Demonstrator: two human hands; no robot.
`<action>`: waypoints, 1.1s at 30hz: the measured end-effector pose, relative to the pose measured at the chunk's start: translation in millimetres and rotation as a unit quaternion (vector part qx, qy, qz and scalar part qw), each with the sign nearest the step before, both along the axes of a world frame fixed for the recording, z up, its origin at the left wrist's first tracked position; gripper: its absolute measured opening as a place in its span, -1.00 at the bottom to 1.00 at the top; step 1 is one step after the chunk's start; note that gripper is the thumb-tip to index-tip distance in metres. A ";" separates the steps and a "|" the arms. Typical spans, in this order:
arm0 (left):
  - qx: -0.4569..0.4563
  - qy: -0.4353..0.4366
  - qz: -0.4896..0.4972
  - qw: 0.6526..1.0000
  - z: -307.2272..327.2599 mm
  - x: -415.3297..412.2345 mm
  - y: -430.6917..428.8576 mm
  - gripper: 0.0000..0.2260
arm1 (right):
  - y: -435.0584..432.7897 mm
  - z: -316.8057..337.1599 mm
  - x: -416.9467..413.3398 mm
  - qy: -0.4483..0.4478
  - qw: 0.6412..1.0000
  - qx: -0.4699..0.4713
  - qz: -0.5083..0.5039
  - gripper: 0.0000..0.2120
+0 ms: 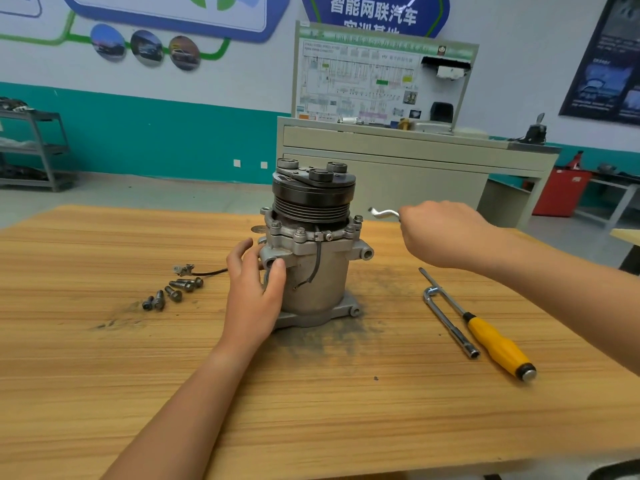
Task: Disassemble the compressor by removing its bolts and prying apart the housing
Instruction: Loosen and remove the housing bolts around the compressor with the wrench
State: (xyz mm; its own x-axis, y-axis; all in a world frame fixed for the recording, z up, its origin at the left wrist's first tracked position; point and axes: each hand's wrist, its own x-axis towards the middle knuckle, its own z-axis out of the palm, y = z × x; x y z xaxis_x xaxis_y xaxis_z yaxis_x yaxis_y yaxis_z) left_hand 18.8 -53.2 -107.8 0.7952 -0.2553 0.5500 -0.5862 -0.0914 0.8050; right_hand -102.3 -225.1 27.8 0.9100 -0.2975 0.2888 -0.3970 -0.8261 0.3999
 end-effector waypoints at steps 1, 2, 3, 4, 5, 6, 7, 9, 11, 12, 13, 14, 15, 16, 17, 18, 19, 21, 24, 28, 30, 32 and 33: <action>-0.001 0.001 -0.003 1.000 0.5 -0.2 0.4 -0.69 | 4.9 1.8 2.0 0.017 1.000 -0.003 -0.001 -0.87; -0.001 0.002 -0.006 1.000 0.8 -0.3 0.8 -0.73 | 10.4 3.0 4.7 0.032 0.999 -0.009 -0.003 -0.87; -0.002 0.003 -0.008 1.000 0.8 -0.2 1.2 -0.77 | 15.5 3.6 8.0 0.045 0.999 -0.020 -0.006 -0.88; -0.004 0.003 -0.010 1.000 0.9 0.1 1.4 -0.80 | 20.3 4.3 12.0 0.057 0.997 -0.041 -0.011 -0.87; -0.006 0.003 -0.011 1.000 1.0 0.4 1.6 -0.82 | 24.8 5.2 15.7 0.069 0.995 -0.067 -0.015 -0.86; -0.006 0.003 -0.012 1.000 0.9 0.7 1.7 -0.82 | 29.7 7.0 18.2 0.085 0.992 -0.092 -0.018 -0.82; -0.006 0.003 -0.014 1.000 1.1 1.1 1.5 -0.83 | 33.5 9.6 19.9 0.102 0.988 -0.111 -0.025 -0.76; -0.003 0.002 -0.016 1.000 0.6 1.8 1.6 -0.84 | 37.7 13.1 20.8 0.126 0.983 -0.132 -0.034 -0.71; -0.001 0.001 -0.016 1.000 0.5 2.3 1.5 -0.84 | 36.6 13.9 20.9 0.138 0.979 -0.146 -0.046 -0.73; 0.000 0.002 -0.014 1.000 0.8 2.2 1.5 -0.84 | 36.1 13.8 20.8 0.142 0.977 -0.151 -0.050 -0.76; 0.002 0.002 -0.013 1.000 1.1 2.1 1.3 -0.83 | 35.6 13.9 20.9 0.147 0.975 -0.157 -0.051 -0.81; 0.004 0.002 -0.013 1.000 1.2 1.9 1.1 -0.83 | 36.0 14.7 20.9 0.152 0.974 -0.162 -0.048 -0.85; 0.005 0.002 -0.013 1.000 1.4 1.8 0.7 -0.82 | 35.8 16.2 21.3 0.156 0.973 -0.167 -0.042 -0.87; 0.006 0.001 -0.013 1.000 1.5 2.0 0.5 -0.81 | 35.7 18.1 21.7 0.159 0.971 -0.174 -0.035 -0.88; 0.008 0.000 -0.012 1.000 1.4 2.2 0.3 -0.80 | 35.0 19.6 22.0 0.163 0.970 -0.179 -0.030 -0.88; 0.009 -0.002 -0.011 1.000 1.0 2.5 0.3 -0.78 | 34.0 20.0 21.8 0.165 0.968 -0.184 -0.027 -0.88; 0.010 -0.003 -0.010 1.000 0.6 2.8 0.3 -0.76 | 32.8 19.3 21.6 0.166 0.967 -0.190 -0.024 -0.89; 0.012 -0.001 -0.008 1.000 0.5 3.3 0.8 -0.72 | 30.3 14.5 21.2 0.161 0.966 -0.203 -0.013 -0.90; 0.013 0.003 -0.010 1.000 1.5 2.2 0.7 -0.78 | 23.3 9.3 19.2 0.144 0.966 -0.216 0.011 -0.90; 0.014 -0.003 -0.002 1.000 0.5 3.6 0.2 -0.70 | 6.3 14.7 22.4 0.143 0.963 -0.224 0.039 -0.89; 0.014 -0.006 0.003 1.000 -0.5 4.2 -0.2 -0.63 | -4.0 16.0 28.8 0.136 0.966 -0.218 0.027 -0.86; 0.009 -0.006 0.003 1.000 -1.0 4.1 -0.7 -0.60 | -15.1 12.9 38.5 0.112 0.971 -0.210 0.015 -0.82; 0.007 -0.007 0.003 1.000 -0.6 4.3 -1.0 -0.60 | -20.0 10.3 44.6 0.096 0.974 -0.204 0.016 -0.81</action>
State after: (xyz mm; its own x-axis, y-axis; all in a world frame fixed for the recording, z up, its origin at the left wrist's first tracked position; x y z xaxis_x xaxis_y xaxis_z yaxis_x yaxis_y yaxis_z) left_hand 23.1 -54.2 -108.4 0.7893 -0.2583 0.5570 -0.5965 -0.1071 0.7955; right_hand -57.7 -245.1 38.1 0.9658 -0.1635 0.2014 -0.2593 -0.5937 0.7618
